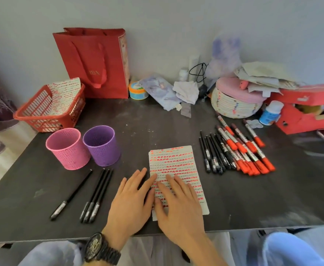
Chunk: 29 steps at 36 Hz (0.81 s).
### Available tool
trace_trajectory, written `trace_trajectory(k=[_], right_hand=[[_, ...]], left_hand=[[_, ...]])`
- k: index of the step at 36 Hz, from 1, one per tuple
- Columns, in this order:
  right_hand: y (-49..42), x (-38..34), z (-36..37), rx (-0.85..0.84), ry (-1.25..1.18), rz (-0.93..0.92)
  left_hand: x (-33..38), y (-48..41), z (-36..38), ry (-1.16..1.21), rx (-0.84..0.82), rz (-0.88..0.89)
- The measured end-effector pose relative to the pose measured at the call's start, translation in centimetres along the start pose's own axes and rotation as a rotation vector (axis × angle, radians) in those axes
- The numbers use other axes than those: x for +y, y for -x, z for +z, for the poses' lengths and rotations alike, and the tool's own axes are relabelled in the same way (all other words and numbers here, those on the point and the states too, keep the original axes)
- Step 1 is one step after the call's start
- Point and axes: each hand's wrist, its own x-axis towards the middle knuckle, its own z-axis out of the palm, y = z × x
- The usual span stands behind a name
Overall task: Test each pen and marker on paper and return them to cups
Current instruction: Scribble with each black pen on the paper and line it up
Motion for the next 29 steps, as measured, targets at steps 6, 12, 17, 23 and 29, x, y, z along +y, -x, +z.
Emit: trace_trajectory(k=[6, 12, 17, 23, 29], right_hand=[[-0.3, 0.4, -0.2, -0.083, -0.019, -0.019], [-2.5, 2.4, -3.5, -0.161, -0.193, 0.001], [-6.4, 5.5, -7.8, -0.059, -0.125, 0.189], [-9.2, 8.0, -9.4, -0.007, 0.281, 0.329], [-9.5, 8.3, -8.2, -0.049, 0.440, 0.334]], left_hand=[[-0.1, 0.1, -0.1, -0.018, -0.056, -0.015], [0.0, 0.1, 0.1, -0.019, -0.068, -0.050], [-0.1, 0.0, 0.1, -0.027, -0.075, -0.048], [0.1, 0.1, -0.1, -0.026, -0.059, -0.051], [0.0, 0.1, -0.1, -0.010, -0.055, -0.050]])
